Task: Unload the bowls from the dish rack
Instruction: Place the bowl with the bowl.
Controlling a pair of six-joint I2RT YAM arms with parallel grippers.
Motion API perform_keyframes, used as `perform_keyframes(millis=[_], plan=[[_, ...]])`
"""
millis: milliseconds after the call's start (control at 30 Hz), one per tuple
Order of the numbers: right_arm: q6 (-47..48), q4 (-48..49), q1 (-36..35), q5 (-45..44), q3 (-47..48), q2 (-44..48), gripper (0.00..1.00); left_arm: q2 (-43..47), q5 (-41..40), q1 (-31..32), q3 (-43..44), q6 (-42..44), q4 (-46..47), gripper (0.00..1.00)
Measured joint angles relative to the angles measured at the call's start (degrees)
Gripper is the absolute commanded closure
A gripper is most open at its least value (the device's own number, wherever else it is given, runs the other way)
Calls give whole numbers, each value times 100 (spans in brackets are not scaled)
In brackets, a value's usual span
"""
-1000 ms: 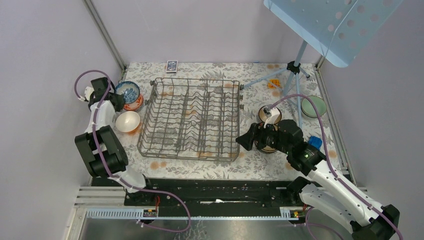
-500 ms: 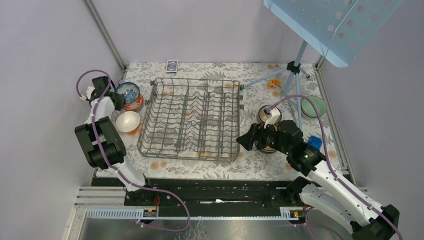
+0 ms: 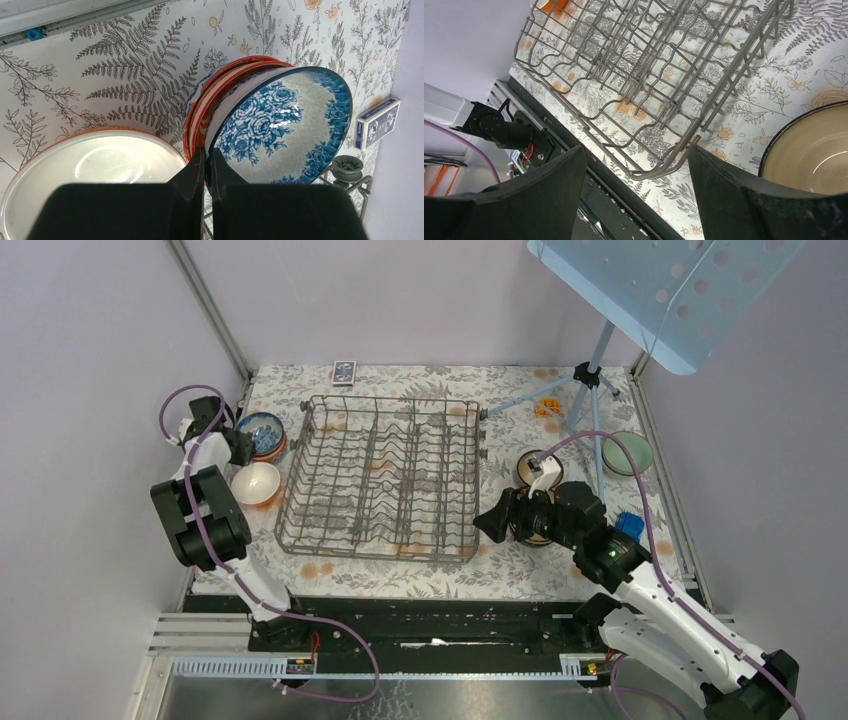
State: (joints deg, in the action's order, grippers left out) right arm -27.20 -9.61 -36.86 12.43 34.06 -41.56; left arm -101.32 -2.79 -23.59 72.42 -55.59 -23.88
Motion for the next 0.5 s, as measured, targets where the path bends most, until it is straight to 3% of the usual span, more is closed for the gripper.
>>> perform_keyframes(millis=[100, 333, 500], plan=[[0, -26, 0, -57, -20, 46, 19, -22, 4, 0, 0, -15, 31, 94], [-2, -46, 0, -96, -20, 61, 19, -22, 13, 0, 24, -26, 42, 66], [-4, -46, 0, -98, -22, 87, 19, -22, 11, 0, 85, -13, 50, 58]])
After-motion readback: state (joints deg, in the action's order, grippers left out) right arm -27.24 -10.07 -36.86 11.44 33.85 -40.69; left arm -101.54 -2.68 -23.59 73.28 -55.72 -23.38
